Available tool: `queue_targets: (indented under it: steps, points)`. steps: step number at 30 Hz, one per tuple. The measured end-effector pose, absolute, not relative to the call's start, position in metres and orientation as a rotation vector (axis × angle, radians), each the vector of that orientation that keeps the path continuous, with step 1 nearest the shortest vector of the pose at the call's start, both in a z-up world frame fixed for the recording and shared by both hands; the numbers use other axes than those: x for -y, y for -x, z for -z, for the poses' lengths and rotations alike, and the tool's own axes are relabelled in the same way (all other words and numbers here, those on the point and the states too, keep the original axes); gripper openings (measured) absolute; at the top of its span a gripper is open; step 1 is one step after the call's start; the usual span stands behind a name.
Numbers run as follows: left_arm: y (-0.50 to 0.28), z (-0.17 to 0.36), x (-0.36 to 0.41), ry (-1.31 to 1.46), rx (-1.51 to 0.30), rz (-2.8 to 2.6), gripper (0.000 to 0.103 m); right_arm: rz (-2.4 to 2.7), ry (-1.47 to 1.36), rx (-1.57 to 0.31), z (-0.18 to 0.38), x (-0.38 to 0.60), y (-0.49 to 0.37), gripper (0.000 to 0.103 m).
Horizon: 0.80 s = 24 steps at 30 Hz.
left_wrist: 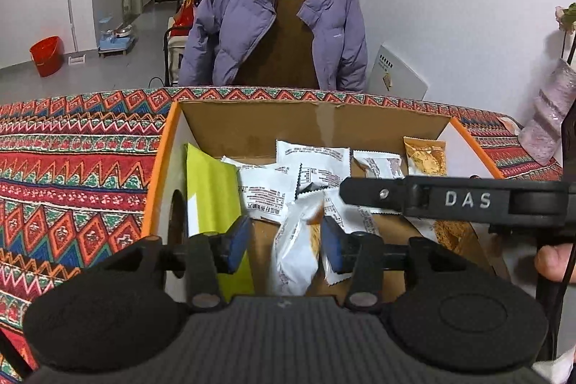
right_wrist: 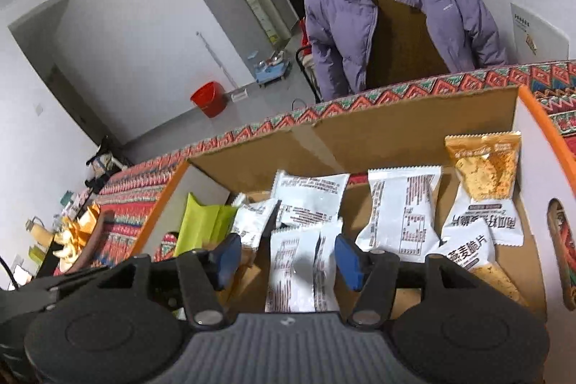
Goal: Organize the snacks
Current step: 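Carry both white sachets into the red box and open both tools, then withdraw both tools from the box back toward the snack pile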
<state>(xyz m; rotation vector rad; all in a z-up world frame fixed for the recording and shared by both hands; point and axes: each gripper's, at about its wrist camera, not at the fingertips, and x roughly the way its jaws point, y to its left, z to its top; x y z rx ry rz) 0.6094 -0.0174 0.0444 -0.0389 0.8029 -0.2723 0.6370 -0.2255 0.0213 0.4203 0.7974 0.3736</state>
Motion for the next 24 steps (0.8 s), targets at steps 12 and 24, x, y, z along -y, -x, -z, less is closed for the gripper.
queue_targets:
  steps: [12, 24]
  points:
    - [-0.539, -0.111, -0.012, 0.025, -0.705, 0.236, 0.053, -0.353, -0.335, -0.676, -0.090, 0.261, -0.556, 0.065]
    - [-0.364, -0.155, -0.036, -0.039, -0.473, 0.245, 0.092, -0.392, -0.103, -0.504, -0.139, 0.281, -0.389, 0.082]
